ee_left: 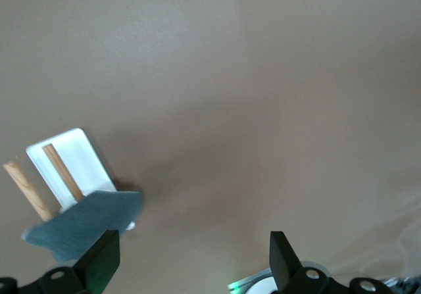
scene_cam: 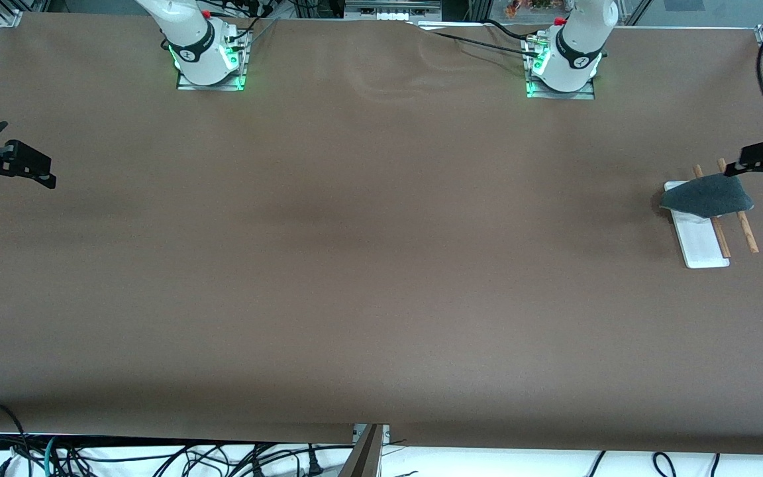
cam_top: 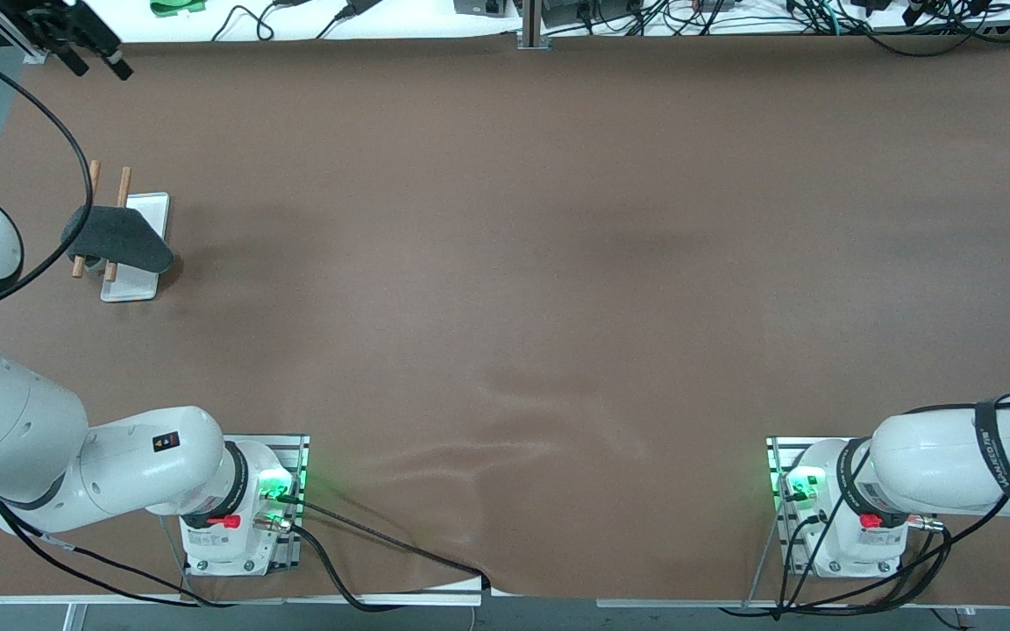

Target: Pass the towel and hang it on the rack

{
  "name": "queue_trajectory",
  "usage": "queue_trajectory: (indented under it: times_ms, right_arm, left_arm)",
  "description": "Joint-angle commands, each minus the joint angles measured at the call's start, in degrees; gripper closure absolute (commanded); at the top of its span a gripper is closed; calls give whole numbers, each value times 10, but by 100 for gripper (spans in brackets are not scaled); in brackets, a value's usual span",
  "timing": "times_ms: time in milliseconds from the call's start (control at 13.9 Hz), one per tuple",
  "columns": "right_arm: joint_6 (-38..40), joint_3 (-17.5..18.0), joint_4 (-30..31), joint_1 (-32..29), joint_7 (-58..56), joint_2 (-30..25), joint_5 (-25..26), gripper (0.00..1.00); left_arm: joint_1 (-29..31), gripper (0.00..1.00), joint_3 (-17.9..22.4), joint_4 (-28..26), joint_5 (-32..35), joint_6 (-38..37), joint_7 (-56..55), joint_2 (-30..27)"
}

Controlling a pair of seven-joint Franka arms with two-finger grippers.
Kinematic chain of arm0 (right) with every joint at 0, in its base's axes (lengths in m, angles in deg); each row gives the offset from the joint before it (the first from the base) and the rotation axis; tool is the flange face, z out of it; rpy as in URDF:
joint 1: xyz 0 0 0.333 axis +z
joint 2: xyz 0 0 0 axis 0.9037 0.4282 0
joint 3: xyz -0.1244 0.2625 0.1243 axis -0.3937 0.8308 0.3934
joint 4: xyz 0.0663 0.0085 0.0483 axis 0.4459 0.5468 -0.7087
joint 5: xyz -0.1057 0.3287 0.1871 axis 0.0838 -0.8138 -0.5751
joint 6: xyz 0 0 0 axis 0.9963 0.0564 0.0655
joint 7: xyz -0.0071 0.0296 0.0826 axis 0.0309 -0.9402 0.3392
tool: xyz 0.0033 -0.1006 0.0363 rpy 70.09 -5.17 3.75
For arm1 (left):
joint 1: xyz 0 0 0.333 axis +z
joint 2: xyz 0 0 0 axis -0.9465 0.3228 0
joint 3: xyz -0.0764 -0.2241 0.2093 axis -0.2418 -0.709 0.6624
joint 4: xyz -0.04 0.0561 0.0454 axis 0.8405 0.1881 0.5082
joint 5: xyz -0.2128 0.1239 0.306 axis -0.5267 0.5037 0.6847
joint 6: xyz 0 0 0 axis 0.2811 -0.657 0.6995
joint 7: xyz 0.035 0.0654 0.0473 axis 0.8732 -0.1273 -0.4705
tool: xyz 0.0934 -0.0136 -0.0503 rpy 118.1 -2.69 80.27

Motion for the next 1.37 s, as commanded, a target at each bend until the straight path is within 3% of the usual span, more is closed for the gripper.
queue_trajectory:
  times_ms: [0, 288, 433, 577, 1298]
  right_arm:
    - [0, 1, -10, -6, -12, 6, -10, 0]
    - [0, 1, -10, -6, -12, 7, -10, 0]
    - [0, 1, -10, -6, -12, 7, -11, 0]
    - [0, 1, -10, -6, -12, 7, -11, 0]
    - [0, 1, -10, -6, -11, 7, -11, 0]
  left_arm:
    - [-48, 0, 21, -52, 17, 23, -94, -50]
    - [-86, 0, 23, -94, 19, 63, -191, -79]
    - [-132, 0, 25, -94, 58, 60, -249, -82]
    - [-167, 0, 49, -94, 66, 60, -267, -83]
    - [-176, 0, 61, -113, 65, 96, -270, -94]
